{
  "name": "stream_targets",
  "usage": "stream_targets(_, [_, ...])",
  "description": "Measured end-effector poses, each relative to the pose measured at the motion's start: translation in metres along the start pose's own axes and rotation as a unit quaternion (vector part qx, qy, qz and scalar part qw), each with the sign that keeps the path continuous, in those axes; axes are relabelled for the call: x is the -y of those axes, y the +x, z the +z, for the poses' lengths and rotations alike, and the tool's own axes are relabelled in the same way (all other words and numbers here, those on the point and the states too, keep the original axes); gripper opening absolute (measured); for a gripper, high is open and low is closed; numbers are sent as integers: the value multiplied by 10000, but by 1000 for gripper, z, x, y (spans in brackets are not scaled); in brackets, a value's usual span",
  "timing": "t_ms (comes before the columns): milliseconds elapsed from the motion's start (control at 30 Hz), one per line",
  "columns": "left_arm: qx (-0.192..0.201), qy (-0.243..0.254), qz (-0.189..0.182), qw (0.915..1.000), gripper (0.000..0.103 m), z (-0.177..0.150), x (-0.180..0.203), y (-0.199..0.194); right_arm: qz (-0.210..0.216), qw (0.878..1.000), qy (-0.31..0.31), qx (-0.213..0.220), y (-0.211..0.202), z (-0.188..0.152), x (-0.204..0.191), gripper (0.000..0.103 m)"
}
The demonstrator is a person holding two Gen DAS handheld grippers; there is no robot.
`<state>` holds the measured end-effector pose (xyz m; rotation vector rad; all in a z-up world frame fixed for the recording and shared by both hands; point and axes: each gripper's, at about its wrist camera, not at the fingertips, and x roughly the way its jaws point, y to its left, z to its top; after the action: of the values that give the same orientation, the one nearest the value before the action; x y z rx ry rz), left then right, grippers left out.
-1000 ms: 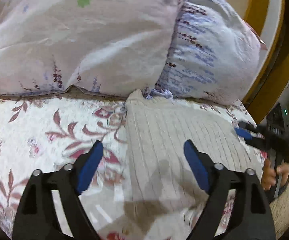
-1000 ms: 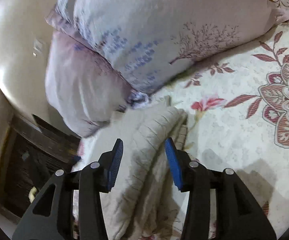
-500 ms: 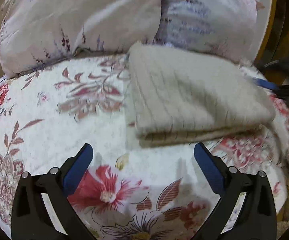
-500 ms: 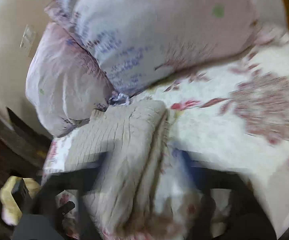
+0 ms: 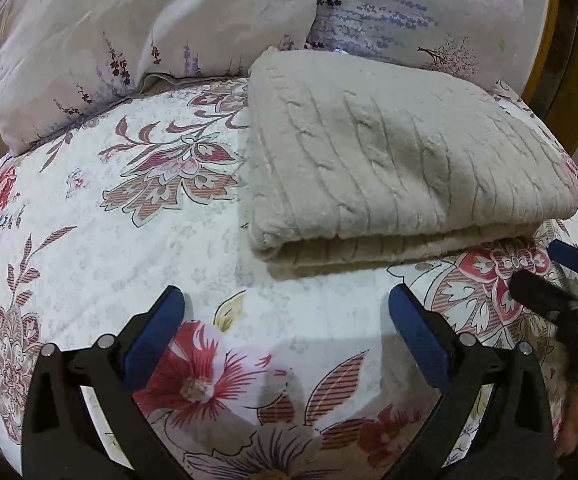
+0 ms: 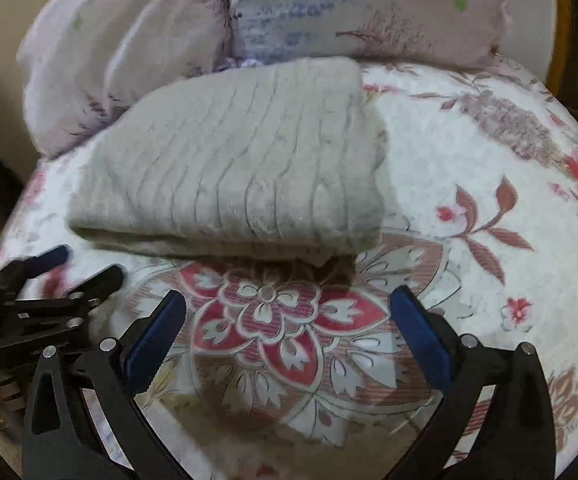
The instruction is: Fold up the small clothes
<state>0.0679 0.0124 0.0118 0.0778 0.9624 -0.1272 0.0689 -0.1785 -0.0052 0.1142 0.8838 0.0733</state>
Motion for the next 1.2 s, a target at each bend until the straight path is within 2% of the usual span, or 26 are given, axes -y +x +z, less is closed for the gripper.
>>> stream_targets(100, [0, 0, 1, 10000, 101, 0, 0, 0, -444, 9982, -367, -164, 8, 0, -13, 102])
stream_targets(1200, [0, -1, -2, 10000, 101, 0, 0, 0, -435, 9984, -324, -161, 9, 0, -9, 102])
